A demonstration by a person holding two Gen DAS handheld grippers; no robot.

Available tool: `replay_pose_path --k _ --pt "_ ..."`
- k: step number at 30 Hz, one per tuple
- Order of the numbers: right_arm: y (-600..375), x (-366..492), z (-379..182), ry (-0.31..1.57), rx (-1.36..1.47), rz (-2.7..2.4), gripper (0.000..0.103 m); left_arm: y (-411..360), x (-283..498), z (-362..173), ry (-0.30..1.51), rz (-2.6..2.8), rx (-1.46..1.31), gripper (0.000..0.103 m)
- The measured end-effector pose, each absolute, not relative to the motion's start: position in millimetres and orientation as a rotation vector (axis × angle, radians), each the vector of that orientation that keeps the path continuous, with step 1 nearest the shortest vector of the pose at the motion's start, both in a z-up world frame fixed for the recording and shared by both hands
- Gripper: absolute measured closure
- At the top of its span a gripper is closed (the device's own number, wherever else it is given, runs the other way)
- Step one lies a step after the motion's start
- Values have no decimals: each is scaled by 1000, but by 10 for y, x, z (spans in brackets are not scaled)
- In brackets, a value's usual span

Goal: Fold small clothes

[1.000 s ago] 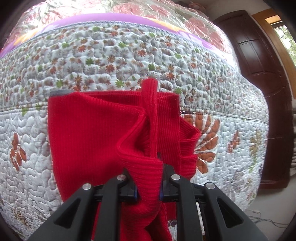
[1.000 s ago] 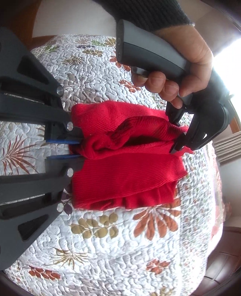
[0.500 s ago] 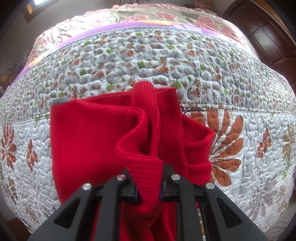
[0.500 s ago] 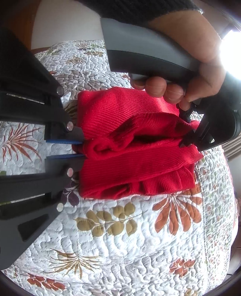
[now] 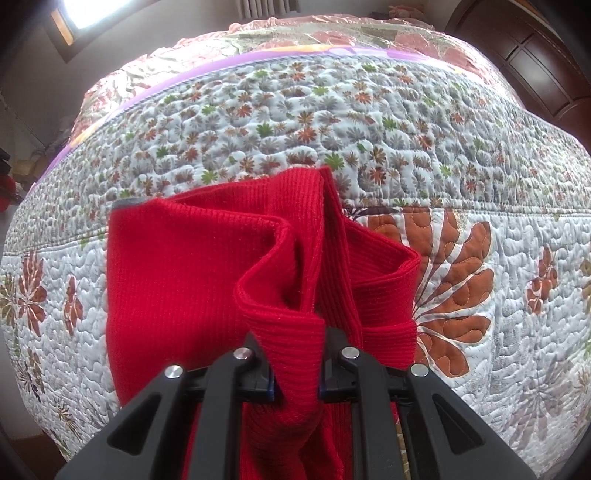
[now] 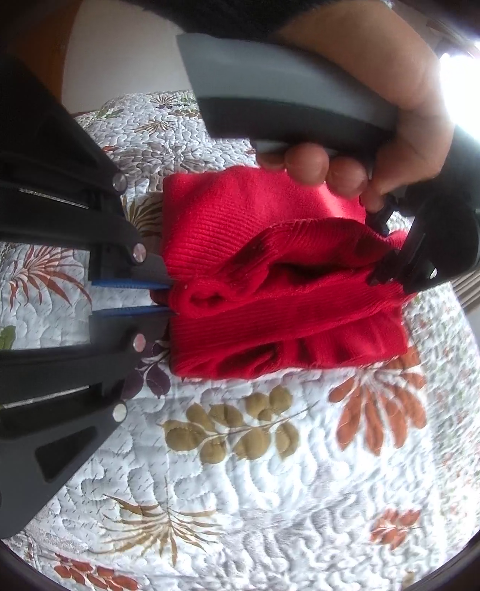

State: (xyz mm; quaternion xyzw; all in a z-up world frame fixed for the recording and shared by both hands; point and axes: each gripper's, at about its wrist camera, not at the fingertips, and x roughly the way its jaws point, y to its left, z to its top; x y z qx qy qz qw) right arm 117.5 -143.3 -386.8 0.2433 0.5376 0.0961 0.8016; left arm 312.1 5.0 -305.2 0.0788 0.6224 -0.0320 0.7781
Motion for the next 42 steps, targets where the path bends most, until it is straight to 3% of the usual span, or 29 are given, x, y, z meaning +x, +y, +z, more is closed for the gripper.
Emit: replay_pose_path --k 2,4,7,10,14,18,20,24,30,42 --pt "-1499 1187 -3967 1168 572 213 97 39 3074 -3091 1342 -69 151 84" --pt "-1569 1196 -4069 1187 613 218 97 34 3057 -3089 1332 -116 119 66" --pt "-1676 1183 -4180 1203 667 226 97 50 3004 -2959 1286 -224 49 47" --pt "-1762 1167 -4252 1220 705 235 94 275 3048 -2693 1243 -277 -118 34" --pt "-1940 1098 -4250 1217 771 240 65 580 3123 -2433 1211 -287 -188 30" --pt "-2291 1066 -3959 1132 833 247 64 911 3012 -2351 1260 -341 -176 24" --pt "-2461 1212 -3803 1063 913 269 57 1010 2907 -2343 1291 -401 -162 24" --pt "-2590 1811 -3781 1014 1060 379 57 1047 2553 -2529 1345 -490 -127 24" --pt "-2394 2579 -4053 1097 1059 423 57 1015 2200 -2772 1396 -562 -123 25" --pt "-2144 2798 -4162 1161 1029 374 55 1157 2137 -2847 1420 -600 -165 25"
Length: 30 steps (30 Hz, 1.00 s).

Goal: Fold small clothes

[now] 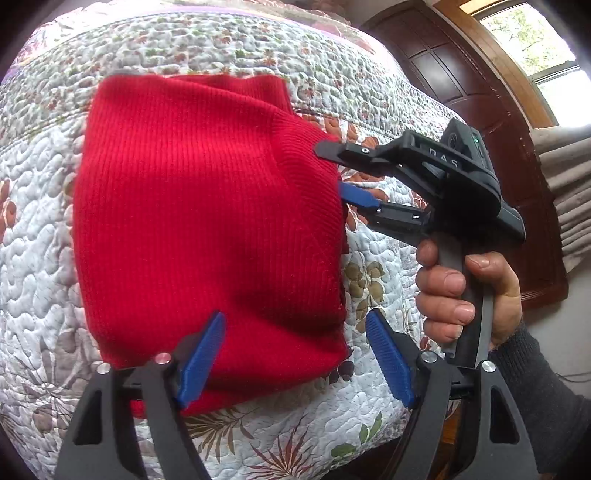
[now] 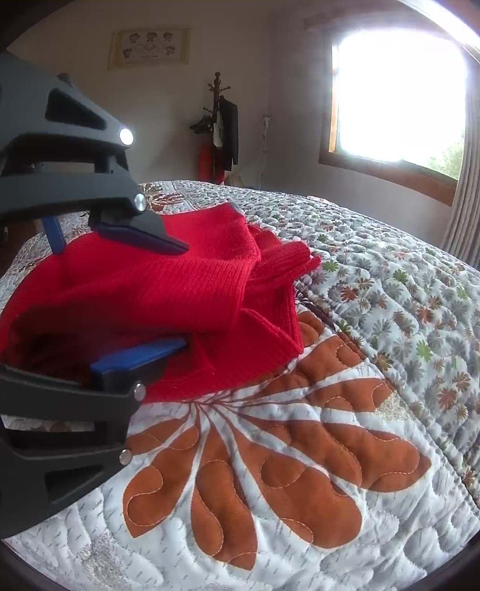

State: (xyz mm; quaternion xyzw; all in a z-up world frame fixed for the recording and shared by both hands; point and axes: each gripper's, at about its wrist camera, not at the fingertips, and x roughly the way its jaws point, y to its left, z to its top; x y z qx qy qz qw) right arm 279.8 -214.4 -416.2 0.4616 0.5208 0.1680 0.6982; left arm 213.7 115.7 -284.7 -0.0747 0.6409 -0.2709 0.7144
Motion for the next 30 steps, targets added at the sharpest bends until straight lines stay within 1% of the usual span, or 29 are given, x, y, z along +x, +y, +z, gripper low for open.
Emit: replay_pose_path --k 1,3,4,8,13,15,18,19,20,21,22,23,26,28,30 --pt "-2140 2799 -4162 1159 1036 378 55 1166 2139 -2841 1419 -606 -170 25" --pt "-2120 2827 -4155 1167 1000 397 80 1157 2143 -2853 1426 -623 -168 25" --pt "-2096 2851 -4124 1160 962 398 96 1148 2143 -2865 1432 -628 -165 25" --pt "-2187 2863 -3986 1120 898 358 98 1089 2116 -2868 1442 -671 -151 25" --pt "-2291 2851 -4137 1135 910 323 97 1047 2068 -2941 1469 -697 -150 25" --pt "-2292 2814 -4174 1136 908 319 96 1034 2045 -2977 1486 -700 -146 25" --pt "-2293 2792 -4169 1124 956 333 75 1023 2011 -2982 1495 -716 -144 25" --pt "-2297 2790 -4157 1120 964 334 60 1027 2000 -2983 1497 -718 -146 25" --pt "-2286 2798 -4144 1118 964 333 57 1027 1994 -2990 1501 -719 -146 25" --pt "-2277 2819 -4141 1125 952 336 63 1017 1986 -2994 1504 -721 -145 25" --pt "-2267 2883 -4128 1130 933 341 95 1003 1977 -2993 1507 -725 -146 25" --pt "-2262 2912 -4099 1131 895 326 97 980 1968 -2994 1510 -734 -145 25" --pt "-2320 2969 -4086 1117 872 269 98 895 1930 -3014 1521 -767 -133 25" --pt "-2310 2979 -4101 1116 836 242 98 860 1895 -3071 1538 -773 -130 25" --pt "-2273 2982 -4126 1113 842 258 96 858 1871 -3118 1557 -770 -132 25"
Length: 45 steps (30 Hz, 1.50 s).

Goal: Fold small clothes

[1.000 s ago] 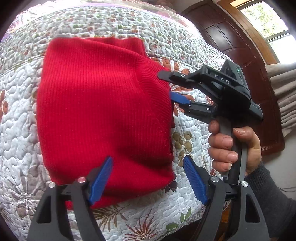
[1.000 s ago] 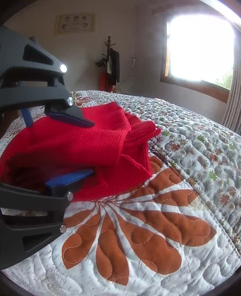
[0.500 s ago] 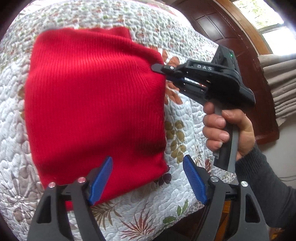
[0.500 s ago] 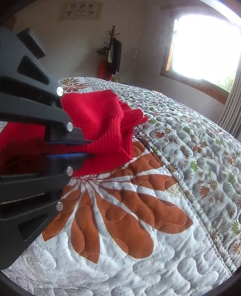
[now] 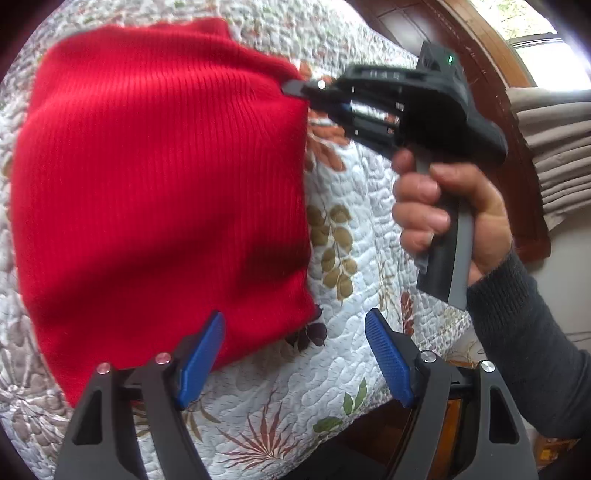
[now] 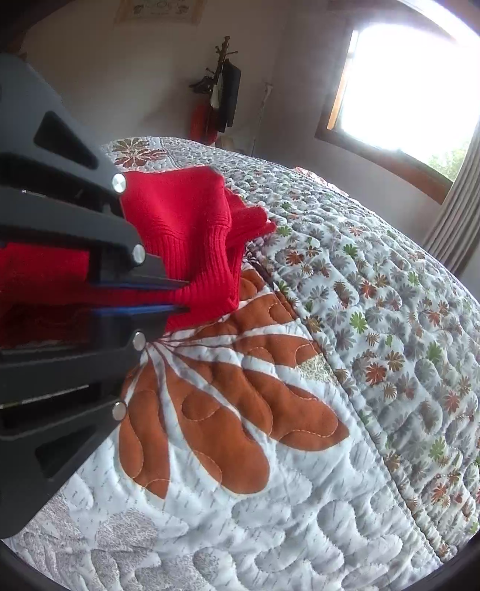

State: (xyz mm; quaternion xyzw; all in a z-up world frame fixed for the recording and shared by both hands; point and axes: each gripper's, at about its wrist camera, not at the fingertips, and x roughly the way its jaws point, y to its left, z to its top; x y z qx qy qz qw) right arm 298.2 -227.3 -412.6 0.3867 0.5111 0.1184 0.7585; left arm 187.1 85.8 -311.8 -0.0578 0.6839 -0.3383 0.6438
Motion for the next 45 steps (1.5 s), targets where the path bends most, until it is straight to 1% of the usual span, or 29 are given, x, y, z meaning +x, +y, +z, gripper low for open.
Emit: replay_pose_path --k 1,2,3,6,7,8,10,11,12,13,14,16,18,19,21,22,23,25,27,28,29,30,31,32,36,39,40,41,45 --pt "-2260 2972 -4125 1117 851 269 87 866 1858 -3118 1560 -771 -137 25" --pt "-2250 2939 -4112 1121 858 270 81 877 1841 -3111 1560 -775 -142 25" --pt "-2250 2880 -4068 1122 849 267 78 889 1824 -3098 1561 -780 -145 25" --pt "-2194 2591 -3917 1139 824 281 66 936 1792 -3080 1560 -783 -150 25" --pt "-2152 2475 -3897 1162 830 287 56 959 1792 -3088 1561 -780 -158 25" --pt "-2116 2379 -3892 1182 826 295 49 984 1795 -3105 1564 -775 -171 25" --pt "-1947 2245 -3908 1222 782 323 44 1001 1796 -3132 1569 -770 -186 25" --pt "-1879 2225 -3953 1244 763 333 54 993 1796 -3149 1570 -768 -185 25" --pt "-1832 2226 -4028 1274 743 326 71 991 1798 -3159 1573 -765 -183 25" --pt "-1812 2234 -4104 1310 724 312 97 988 1798 -3169 1577 -765 -181 25" --pt "-1839 2225 -4162 1315 720 291 97 989 1797 -3184 1583 -760 -178 25" --pt "-1962 2196 -4248 1314 712 211 103 1001 1785 -3173 1584 -755 -181 25" --pt "-2121 2127 -4328 1321 797 203 103 1053 1766 -3096 1569 -761 -195 25" --pt "-2154 2107 -4295 1304 821 226 99 1086 1758 -3060 1563 -760 -201 25" --pt "-2131 2036 -4109 1270 819 286 97 1179 1748 -2963 1535 -756 -226 25" --pt "-2077 2003 -4037 1270 810 315 88 1222 1752 -2933 1524 -750 -235 25" --pt "-2006 1970 -3989 1278 794 336 71 1281 1764 -2899 1511 -739 -247 25" --pt "-1794 1934 -3921 1287 727 361 60 1349 1793 -2895 1502 -716 -259 25" --pt "-1581 1952 -3893 1275 594 342 57 1398 1805 -2917 1508 -692 -260 25" --pt "-1502 1980 -3896 1266 539 321 53 1397 1812 -2912 1508 -688 -259 25" --pt "-1422 2022 -3915 1261 512 321 53 1408 1794 -2903 1505 -688 -257 25" --pt "-1372 2059 -3943 1266 506 322 58 1423 1782 -2900 1503 -687 -257 25" --pt "-1347 2097 -3983 1275 516 331 90 1443 1762 -2901 1503 -684 -259 25" --pt "-1343 2096 -4020 1287 516 324 95 1478 1735 -2903 1506 -676 -266 24" --pt "-1612 2116 -4182 1299 653 288 96 1675 1658 -2894 1504 -643 -300 24" --pt "-1624 2097 -4256 1322 711 345 93 1957 1657 -2922 1501 -583 -384 24" --pt "-1642 2101 -4231 1318 724 354 87 2068 1667 -2940 1501 -558 -411 24" --pt "-1666 2100 -4206 1315 740 353 84 2201 1685 -2956 1501 -527 -435 24" --pt "-1707 1973 -3854 1265 688 407 83 2592 1805 -2995 1500 -465 -488 24"
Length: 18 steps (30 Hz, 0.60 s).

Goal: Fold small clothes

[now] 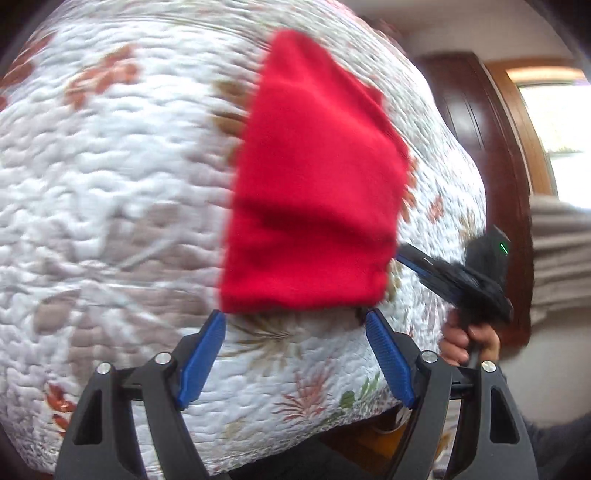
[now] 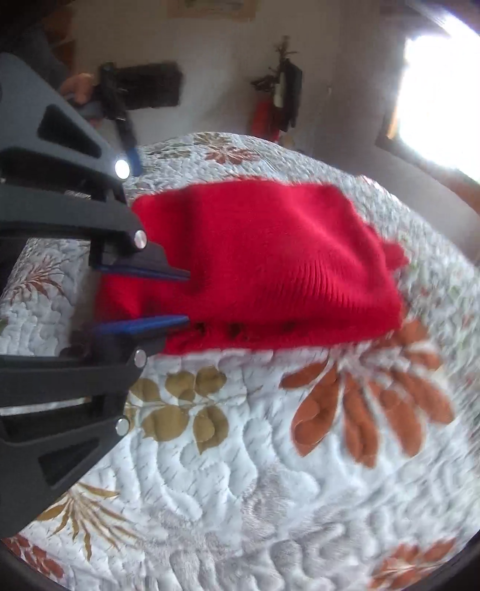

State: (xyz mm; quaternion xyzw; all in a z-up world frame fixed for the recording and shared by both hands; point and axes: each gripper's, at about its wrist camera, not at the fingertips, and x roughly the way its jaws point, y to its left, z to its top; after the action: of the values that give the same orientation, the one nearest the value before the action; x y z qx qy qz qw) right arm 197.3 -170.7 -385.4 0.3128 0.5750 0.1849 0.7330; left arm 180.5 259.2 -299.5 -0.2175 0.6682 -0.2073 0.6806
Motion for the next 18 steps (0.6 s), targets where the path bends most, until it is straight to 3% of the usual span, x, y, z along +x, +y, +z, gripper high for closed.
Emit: replay_pose_path --k 3,7,9,10,12,14,15,17,18 --pt "-1450 1886 -3752 1287 666 547 79 2741 1940 -3103 1511 -461 -503 20" --pt "-1278 1898 -4109 1385 641 601 79 2711 2149 -3375 1553 -540 -548 19" --pt "-1404 1929 -4297 1414 642 550 83 2632 2239 -3506 1563 -597 -557 19" --pt "-1505 1929 -4357 1422 674 536 91 2592 2274 -3563 1567 -633 -567 19" --pt "-1741 1938 -4350 1416 734 509 89 2505 2316 -3672 1584 -704 -594 19" --pt "-1945 1967 -4252 1391 800 519 64 2428 2319 -3784 1606 -785 -640 19" --pt "-2035 2021 -4190 1372 858 543 59 2404 2324 -3854 1612 -810 -666 19" --pt "-2162 2164 -4138 1354 918 572 26 2403 2341 -3940 1601 -847 -726 19" --pt "-2229 2291 -4116 1342 929 583 21 2406 2365 -3979 1590 -869 -774 19"
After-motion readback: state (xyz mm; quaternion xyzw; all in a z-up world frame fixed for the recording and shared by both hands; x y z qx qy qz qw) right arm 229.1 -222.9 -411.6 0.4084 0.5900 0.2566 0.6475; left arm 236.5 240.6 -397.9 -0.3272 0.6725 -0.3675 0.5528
